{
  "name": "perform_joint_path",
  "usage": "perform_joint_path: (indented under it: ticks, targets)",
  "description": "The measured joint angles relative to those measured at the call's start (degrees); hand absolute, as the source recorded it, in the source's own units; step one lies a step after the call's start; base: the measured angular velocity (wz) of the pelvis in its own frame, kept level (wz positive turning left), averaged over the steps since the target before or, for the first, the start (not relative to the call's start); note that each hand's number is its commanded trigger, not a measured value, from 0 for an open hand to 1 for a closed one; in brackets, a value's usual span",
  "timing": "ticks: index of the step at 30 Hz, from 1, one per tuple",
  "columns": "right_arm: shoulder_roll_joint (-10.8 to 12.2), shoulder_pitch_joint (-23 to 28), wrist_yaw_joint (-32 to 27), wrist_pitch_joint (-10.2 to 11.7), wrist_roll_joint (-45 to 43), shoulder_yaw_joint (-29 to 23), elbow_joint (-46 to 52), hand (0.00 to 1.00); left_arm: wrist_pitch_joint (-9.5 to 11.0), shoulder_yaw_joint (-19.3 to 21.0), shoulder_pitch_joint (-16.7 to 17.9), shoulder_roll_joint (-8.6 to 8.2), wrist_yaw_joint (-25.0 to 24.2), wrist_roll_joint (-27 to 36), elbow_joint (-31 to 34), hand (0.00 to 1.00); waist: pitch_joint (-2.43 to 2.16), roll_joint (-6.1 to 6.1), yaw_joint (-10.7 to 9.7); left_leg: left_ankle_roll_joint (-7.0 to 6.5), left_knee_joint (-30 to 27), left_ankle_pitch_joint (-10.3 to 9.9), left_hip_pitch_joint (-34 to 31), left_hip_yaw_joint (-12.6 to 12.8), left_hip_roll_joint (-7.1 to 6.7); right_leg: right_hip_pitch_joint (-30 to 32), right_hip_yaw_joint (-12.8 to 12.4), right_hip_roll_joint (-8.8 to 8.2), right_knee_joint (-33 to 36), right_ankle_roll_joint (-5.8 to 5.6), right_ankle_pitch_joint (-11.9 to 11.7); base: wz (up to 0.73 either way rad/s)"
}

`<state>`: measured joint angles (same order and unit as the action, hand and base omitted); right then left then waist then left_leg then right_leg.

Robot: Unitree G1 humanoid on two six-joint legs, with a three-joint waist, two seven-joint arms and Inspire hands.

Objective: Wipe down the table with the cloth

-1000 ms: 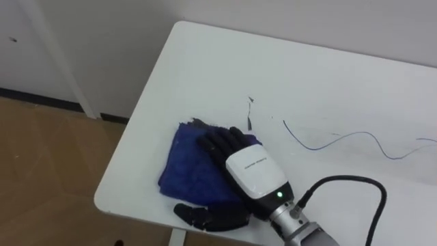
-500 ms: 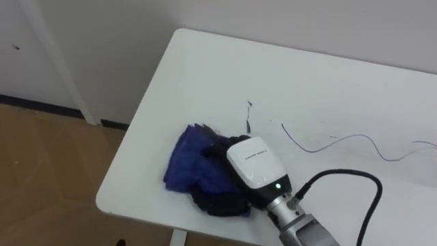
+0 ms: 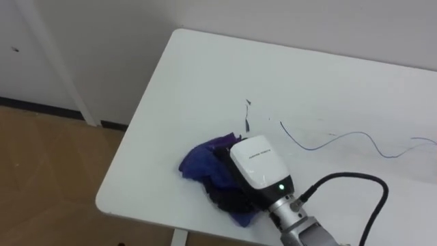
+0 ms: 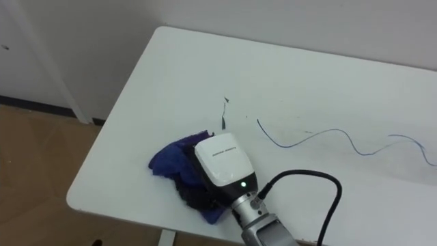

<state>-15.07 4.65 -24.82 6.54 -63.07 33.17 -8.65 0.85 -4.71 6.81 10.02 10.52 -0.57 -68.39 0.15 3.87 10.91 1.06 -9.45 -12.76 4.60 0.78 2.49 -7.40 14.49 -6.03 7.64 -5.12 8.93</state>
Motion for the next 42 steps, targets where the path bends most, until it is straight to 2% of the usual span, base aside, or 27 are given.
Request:
perform_joint_path:
  ticks: [6, 9, 13, 15, 18, 20, 21, 22, 23, 24, 26, 28, 32, 36, 40, 42]
  targets:
    - [-0.08, -0.01, 0.64, 0.43, 1.21, -1.53, 0.02, 1.00, 0.00, 0.09, 0.51, -0.06, 0.00, 1.25, -0.17, 0.00, 0.07, -0.09, -0.39, 0.00, 0.03, 0.00, -0.01, -0.15, -0.01, -0.01, 0.04, -0.04, 0.00, 0.00, 0.00, 0.01]
    - [-0.46, 0.01, 1.20, 0.55, 4.73, -2.52, -0.69, 1.00, -0.01, 0.14, 0.55, -0.26, 0.02, 1.65, -0.15, 0.00, 0.16, -0.22, -0.68, -0.01, -0.03, 0.00, 0.01, -0.58, -0.14, -0.27, 0.22, -0.11, 0.00, 0.00, 0.00, 0.07]
    - [0.85, -0.94, 1.04, 1.82, 11.75, -5.19, -5.25, 1.00, -0.07, 2.00, 1.27, -0.57, 0.10, 1.74, 0.57, 0.00, 0.23, -0.35, -0.92, -0.01, -0.19, 0.02, 0.46, -1.82, -0.25, -1.45, 1.37, -0.18, -0.02, -0.01, 0.00, 0.15]
    - [1.36, -3.66, 1.39, 2.00, 15.79, -5.62, -8.73, 1.00, -0.07, 3.00, 1.64, -0.93, 0.19, 2.13, 1.52, 0.00, 0.27, -0.42, -0.97, -0.02, -0.18, 0.02, 1.00, -1.69, -0.27, -1.85, 1.29, -0.20, 0.04, -0.01, 0.01, -0.03]
    - [1.71, -11.15, 2.87, 1.70, 21.12, -7.62, -16.77, 1.00, -0.36, 5.58, 1.53, -1.78, 0.06, 2.09, 1.82, 0.00, 0.39, -0.15, -0.48, -0.06, -0.31, 0.30, 0.55, -1.70, -0.48, -1.51, 1.39, -0.37, 0.04, -0.02, 0.01, -0.02]
    - [1.68, -19.05, 3.89, 0.09, 23.59, -10.83, -26.34, 1.00, -1.49, 6.74, 1.47, -1.87, -0.27, 2.16, 2.99, 0.00, 0.45, 0.08, -0.02, -0.06, -0.61, 0.54, -0.24, -2.05, -0.68, -1.13, 1.53, -0.52, 0.06, -0.01, 0.01, 0.07]
    - [1.66, -20.90, 3.89, -0.42, 23.84, -12.02, -28.94, 1.00, -1.80, 6.83, 1.56, -1.85, -0.30, 2.27, 3.49, 0.00, 0.44, 0.16, 0.06, -0.06, -0.77, 0.60, -0.58, -2.32, -0.77, -0.96, 1.83, -0.59, 0.07, -0.01, 0.01, 0.21]
    - [1.29, -24.63, 3.86, -1.63, 25.08, -14.58, -34.02, 1.00, -2.19, 6.81, 1.63, -1.80, -0.42, 2.46, 4.35, 0.00, 0.42, 0.52, 0.40, -0.09, -1.23, 0.79, -1.42, -3.04, -0.93, -0.69, 3.03, -0.74, 0.15, -0.01, 0.01, 0.28]
    - [0.68, -27.62, 3.78, -3.29, 26.65, -16.95, -37.96, 1.00, -2.29, 6.82, 1.80, -1.69, -0.71, 2.57, 4.56, 0.00, 0.54, 0.51, 0.80, -0.09, -1.70, 0.81, -2.23, -3.70, -1.07, -0.46, 3.26, -0.77, 0.15, -0.01, 0.01, 0.32]
    - [0.32, -29.00, 3.73, -3.97, 27.19, -17.81, -39.84, 1.00, -2.50, 6.80, 1.80, -1.52, -0.96, 2.45, 4.70, 0.00, 0.59, 0.54, 0.83, -0.08, -2.01, 0.81, -2.62, -4.12, -1.13, -0.38, 3.62, -0.79, 0.16, -0.01, 0.01, 0.31]
    - [-2.12, -33.79, 3.39, -4.79, 28.89, -21.24, -46.83, 1.00, -3.44, 6.83, 2.17, -0.15, -1.53, 2.23, 4.91, 0.00, 0.49, 0.95, 1.81, 0.12, -2.49, 1.23, -4.66, -5.06, -1.16, 1.34, 5.08, -0.79, 0.29, -0.01, 0.00, 0.23]
    - [-4.67, -35.17, 2.34, -5.34, 29.10, -23.08, -49.38, 1.00, -3.84, 7.06, 3.00, 0.69, -1.95, 2.23, 4.99, 0.00, 0.49, 1.02, 2.06, 0.17, -3.12, 1.36, -6.14, -5.97, -1.22, 2.13, 6.36, -0.77, 0.40, 0.01, 0.00, 0.24]
    - [-9.41, -34.16, 0.30, -5.44, 30.08, -24.06, -52.31, 1.00, -5.32, 8.77, 4.99, 1.75, -2.29, 2.12, 6.49, 0.00, 0.51, 0.79, 1.91, 0.17, -3.34, 1.36, -6.83, -7.69, -1.32, 2.53, 6.86, -0.66, 0.60, 0.01, 0.00, 0.22]
    - [-10.40, -32.02, -0.67, -4.96, 30.48, -27.23, -52.85, 1.00, -5.59, 10.23, 5.20, 2.10, -2.25, 2.09, 6.69, 0.00, 0.50, 0.68, 1.60, 0.14, -3.16, 1.41, -6.10, -8.09, -1.31, 2.15, 6.78, -0.67, 1.11, 0.04, 0.02, 0.02]
    - [-10.39, -26.47, -3.26, -3.26, 30.18, -31.76, -52.82, 1.00, -5.03, 11.99, 5.22, 2.20, -1.68, 2.20, 8.19, 0.00, 0.48, 0.64, 0.35, 0.09, -2.23, 1.43, -3.33, -9.19, -1.23, 0.49, 6.75, -0.78, 2.94, 0.34, 0.20, 0.08]
    - [-10.40, -24.04, -4.36, -2.76, 30.10, -33.23, -53.03, 1.00, -4.25, 12.59, 5.07, 2.19, -1.08, 2.17, 8.87, 0.00, 0.23, 1.01, 0.08, 0.09, -2.00, 1.43, -2.67, -9.32, -1.23, 0.15, 6.20, -0.81, 3.32, 0.39, 0.22, 0.00]
